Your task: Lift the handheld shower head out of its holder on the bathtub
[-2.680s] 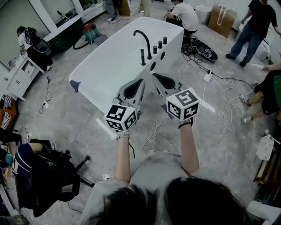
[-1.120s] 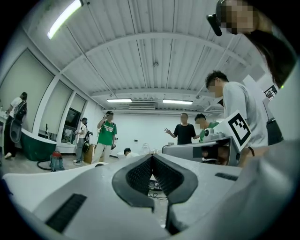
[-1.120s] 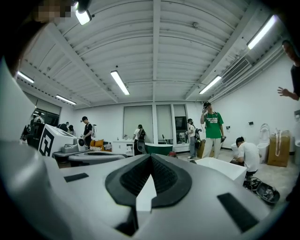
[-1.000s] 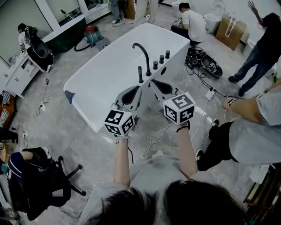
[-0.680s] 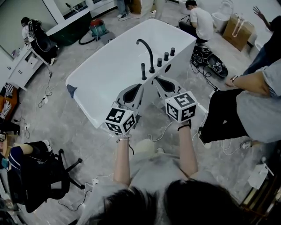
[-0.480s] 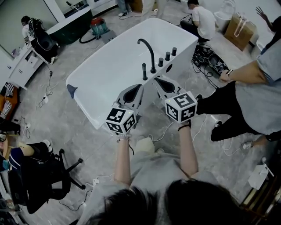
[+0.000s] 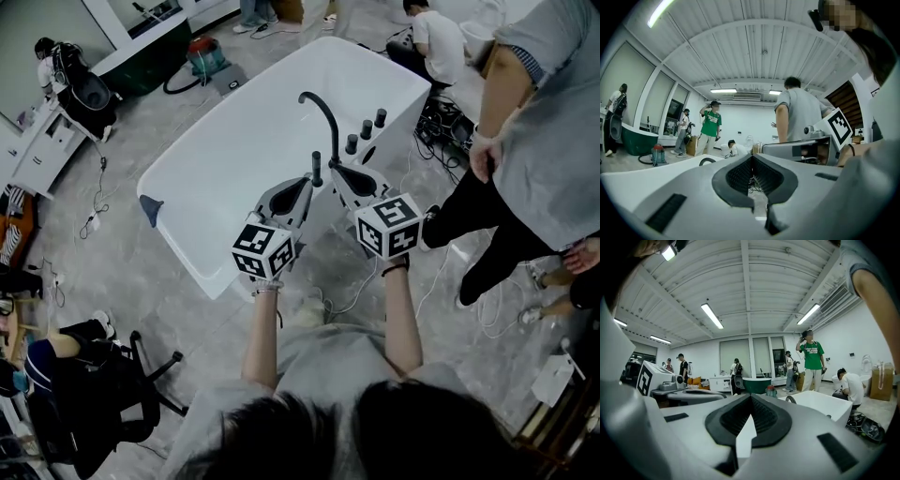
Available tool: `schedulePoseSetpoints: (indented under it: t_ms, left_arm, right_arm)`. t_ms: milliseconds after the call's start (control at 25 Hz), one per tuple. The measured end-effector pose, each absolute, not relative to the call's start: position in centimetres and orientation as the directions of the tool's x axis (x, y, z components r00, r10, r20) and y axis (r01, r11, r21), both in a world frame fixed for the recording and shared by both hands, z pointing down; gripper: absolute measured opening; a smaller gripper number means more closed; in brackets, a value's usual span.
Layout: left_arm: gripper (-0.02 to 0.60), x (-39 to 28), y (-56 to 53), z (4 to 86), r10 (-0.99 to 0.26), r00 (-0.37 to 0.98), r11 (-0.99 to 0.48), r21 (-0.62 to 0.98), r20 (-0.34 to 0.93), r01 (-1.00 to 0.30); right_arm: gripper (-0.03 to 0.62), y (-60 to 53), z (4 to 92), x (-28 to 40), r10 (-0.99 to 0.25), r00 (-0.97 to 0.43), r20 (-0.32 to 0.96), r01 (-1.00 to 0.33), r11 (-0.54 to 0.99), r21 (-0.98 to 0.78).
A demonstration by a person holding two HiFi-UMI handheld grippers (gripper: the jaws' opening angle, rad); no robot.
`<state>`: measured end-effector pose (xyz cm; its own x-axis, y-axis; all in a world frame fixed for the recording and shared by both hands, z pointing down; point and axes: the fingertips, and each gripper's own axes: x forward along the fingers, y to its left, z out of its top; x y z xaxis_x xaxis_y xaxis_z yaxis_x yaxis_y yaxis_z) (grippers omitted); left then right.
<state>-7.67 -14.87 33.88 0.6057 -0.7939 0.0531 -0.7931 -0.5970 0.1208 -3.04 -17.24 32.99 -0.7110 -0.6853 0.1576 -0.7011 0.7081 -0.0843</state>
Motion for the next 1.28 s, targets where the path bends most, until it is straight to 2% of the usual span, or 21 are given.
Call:
schedulePoseSetpoints:
  t_ms: [520,1280]
  left_arm:
    - [0.006,-9.8,-23.2,39.1,-0.730,0.674,-0.648,0.200,0.110,-0.735]
    - [0.006,-6.8,-26.2,50.7,-0.806,0.554,-0.472,0.337,0.209,-0.815]
  right_arm:
    - [-0.002,-25.8,37.8,-5.2,-0.738,-0.642,0.207,-0.765,0.636,-0.103]
    - [0.000,-30.1,50.6,-1.7,-0.647,-0.689,0.326,-0.715,0.680,-0.161]
